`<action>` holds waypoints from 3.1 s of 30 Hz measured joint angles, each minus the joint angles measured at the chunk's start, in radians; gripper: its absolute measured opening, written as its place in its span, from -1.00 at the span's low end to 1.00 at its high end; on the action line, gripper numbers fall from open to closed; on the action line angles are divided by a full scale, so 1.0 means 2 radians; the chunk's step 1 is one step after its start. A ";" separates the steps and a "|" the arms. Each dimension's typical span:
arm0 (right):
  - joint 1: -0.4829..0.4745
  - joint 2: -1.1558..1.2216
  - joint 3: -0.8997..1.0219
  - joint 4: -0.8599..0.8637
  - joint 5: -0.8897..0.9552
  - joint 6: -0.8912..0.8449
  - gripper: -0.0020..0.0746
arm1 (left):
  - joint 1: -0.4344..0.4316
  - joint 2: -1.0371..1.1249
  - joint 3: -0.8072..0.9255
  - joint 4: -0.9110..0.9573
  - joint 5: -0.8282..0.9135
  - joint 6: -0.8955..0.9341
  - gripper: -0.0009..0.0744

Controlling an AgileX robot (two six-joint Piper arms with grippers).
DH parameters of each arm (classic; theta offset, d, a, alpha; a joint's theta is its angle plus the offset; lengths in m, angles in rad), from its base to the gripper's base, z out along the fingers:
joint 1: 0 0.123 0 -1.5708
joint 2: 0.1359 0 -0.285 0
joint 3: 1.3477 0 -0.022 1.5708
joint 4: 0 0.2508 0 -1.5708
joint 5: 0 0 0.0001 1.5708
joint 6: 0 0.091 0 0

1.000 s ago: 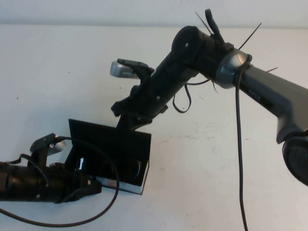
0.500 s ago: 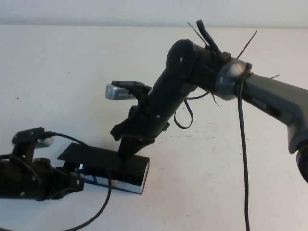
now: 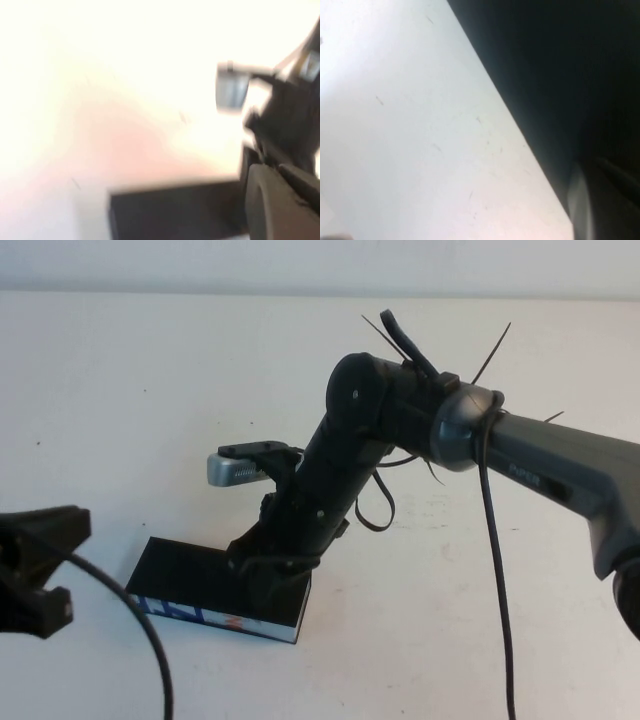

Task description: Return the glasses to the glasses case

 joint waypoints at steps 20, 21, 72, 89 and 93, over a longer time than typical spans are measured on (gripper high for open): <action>0.001 -0.319 0.171 -0.117 -0.058 0.087 -0.98 | -0.001 -0.279 0.096 0.044 -0.200 0.000 -0.99; 0.001 -0.346 0.197 -0.119 -0.070 0.093 -0.98 | -0.001 -0.286 0.106 0.044 -0.200 0.000 -0.99; -0.282 -0.943 0.822 -0.189 -0.553 0.103 -0.98 | -0.002 -0.297 0.274 -0.011 -0.296 0.000 -0.99; -0.344 -1.102 0.924 -0.181 -0.426 0.103 -0.98 | -0.002 -0.297 0.274 -0.011 -0.296 0.000 -0.99; -0.344 -1.102 0.924 -0.180 -0.425 0.103 -0.98 | -0.002 -0.297 0.274 -0.011 -0.295 0.000 -0.99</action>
